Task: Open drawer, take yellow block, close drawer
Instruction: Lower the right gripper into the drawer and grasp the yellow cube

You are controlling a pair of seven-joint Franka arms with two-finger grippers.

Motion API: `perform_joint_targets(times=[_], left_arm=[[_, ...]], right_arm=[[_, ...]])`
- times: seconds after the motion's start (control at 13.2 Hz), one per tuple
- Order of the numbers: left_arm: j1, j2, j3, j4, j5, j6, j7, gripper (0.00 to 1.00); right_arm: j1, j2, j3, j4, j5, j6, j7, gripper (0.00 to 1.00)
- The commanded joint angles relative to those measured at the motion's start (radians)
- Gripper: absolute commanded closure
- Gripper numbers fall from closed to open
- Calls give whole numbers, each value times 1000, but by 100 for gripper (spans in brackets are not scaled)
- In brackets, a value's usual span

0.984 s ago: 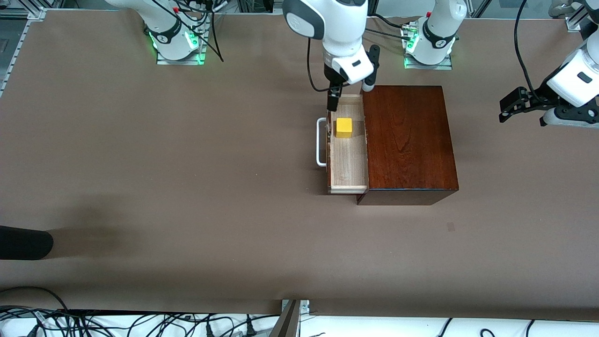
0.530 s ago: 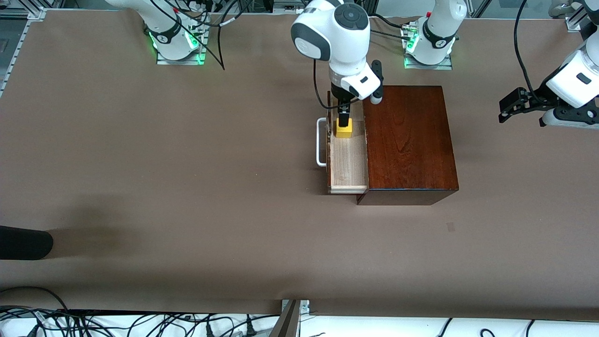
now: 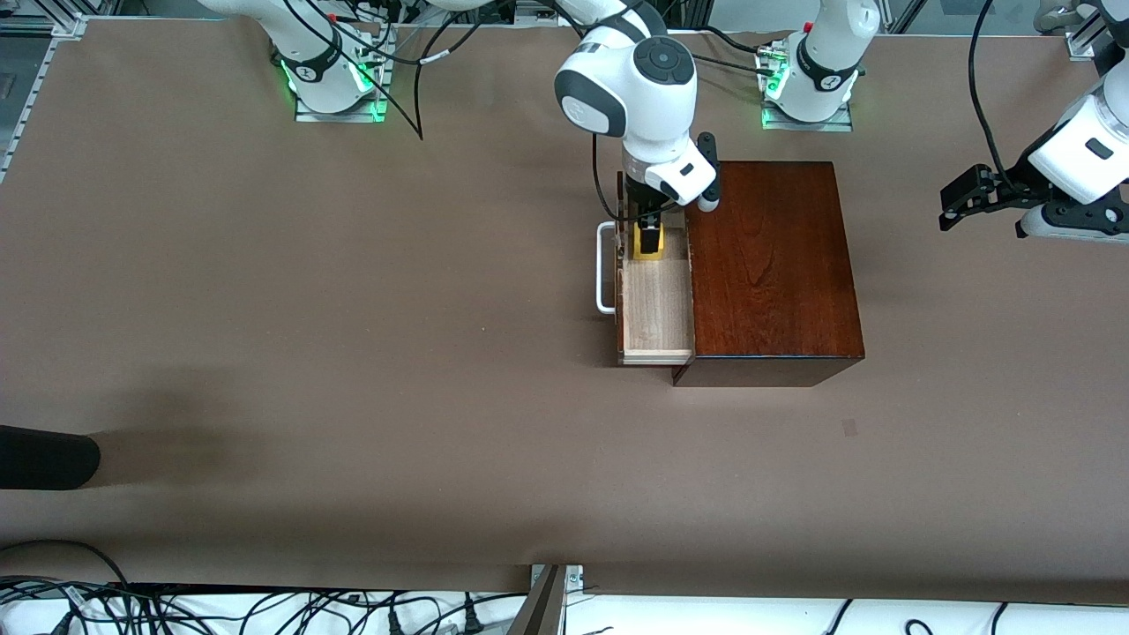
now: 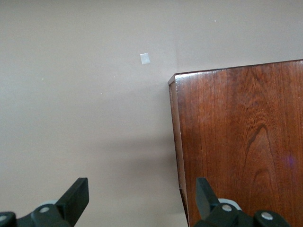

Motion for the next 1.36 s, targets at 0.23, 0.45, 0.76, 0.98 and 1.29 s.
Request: perform_joint_targets(times=[0.23, 0.45, 0.76, 0.98, 1.29], left_arm=[[-1, 16, 1, 41, -7, -28, 21, 0], [-1, 19, 1, 42, -7, -28, 23, 0], [-1, 21, 0, 47, -7, -28, 23, 0], [-1, 21, 1, 47, -7, -28, 23, 0], [-1, 21, 0, 47, -7, -28, 23, 0]], right_arm=[[12, 46, -9, 39, -16, 29, -8, 0], [13, 55, -9, 39, -17, 38, -3, 2], [13, 55, -11, 39, -17, 37, 0, 70], [13, 49, -15, 39, -17, 27, 0, 100], [9, 18, -15, 91, -11, -66, 6, 100]])
